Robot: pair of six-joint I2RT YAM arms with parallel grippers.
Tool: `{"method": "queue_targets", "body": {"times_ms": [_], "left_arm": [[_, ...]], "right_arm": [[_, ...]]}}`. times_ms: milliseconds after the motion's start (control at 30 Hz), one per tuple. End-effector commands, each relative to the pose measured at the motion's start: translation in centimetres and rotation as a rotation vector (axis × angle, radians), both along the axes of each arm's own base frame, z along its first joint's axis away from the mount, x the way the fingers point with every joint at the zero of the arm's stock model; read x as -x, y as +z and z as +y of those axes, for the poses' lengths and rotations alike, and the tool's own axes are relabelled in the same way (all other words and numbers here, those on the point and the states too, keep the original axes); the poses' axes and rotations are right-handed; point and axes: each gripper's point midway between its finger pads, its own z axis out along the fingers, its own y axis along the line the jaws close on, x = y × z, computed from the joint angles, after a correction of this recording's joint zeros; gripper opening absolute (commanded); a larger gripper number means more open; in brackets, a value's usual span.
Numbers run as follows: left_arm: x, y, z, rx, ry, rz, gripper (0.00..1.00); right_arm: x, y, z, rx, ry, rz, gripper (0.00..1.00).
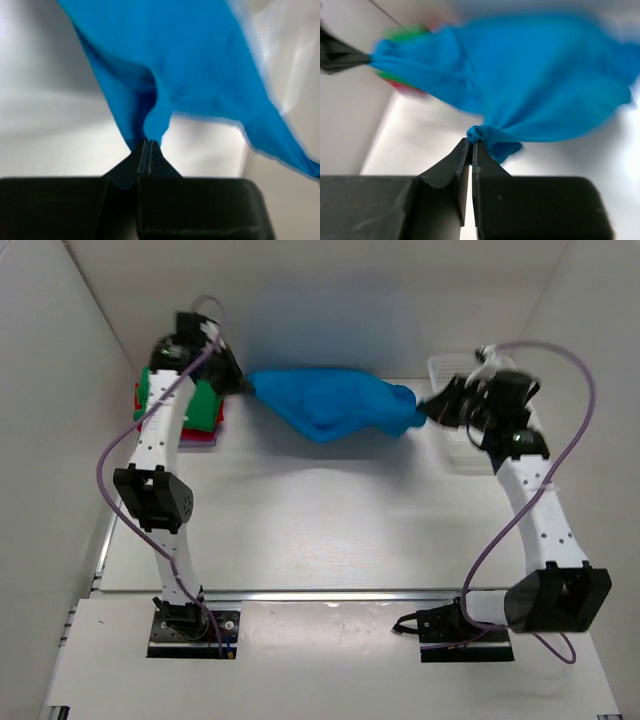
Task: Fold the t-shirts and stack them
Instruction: Flatten out the tshirt
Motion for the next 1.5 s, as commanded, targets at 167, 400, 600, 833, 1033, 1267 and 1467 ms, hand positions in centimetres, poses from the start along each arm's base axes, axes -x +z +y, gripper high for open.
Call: {"method": "queue_targets", "body": {"times_ms": [167,400,600,833,1033,1267,1467], "left_arm": [[14.2,-14.4,3.7,-0.026,0.03,0.229,0.0],[21.2,-18.7,5.3,-0.12,0.038,0.259,0.0],[24.8,-23.3,4.4,-0.1,-0.032,0.4,0.0],[26.9,-23.1,4.1,-0.087,-0.051,0.384,0.0],[20.6,-19.1,3.3,-0.083,-0.048,0.286,0.0],[3.7,-7.7,2.3,0.035,-0.061,-0.01,0.0],[-8.3,9.1,2.4,0.19,-0.016,-0.435,0.0]], "right_arm": [[7.8,-14.7,-2.2,0.091,-0.14,0.284,0.0],[11.4,-16.1,-3.5,0.178,-0.159,0.339,0.0],[13.7,-19.1,-3.8,0.157,-0.139,0.422,0.0],[16.4,-21.3,-2.8,0.201,-0.075,0.497,0.0],[12.3,-18.1,-2.3,0.209,-0.034,0.435,0.0],[-5.8,-6.4,-5.0,0.253,-0.114,0.177,0.0],[-17.4,7.3,-5.2,0.147,-0.11,-0.198,0.0]]}}
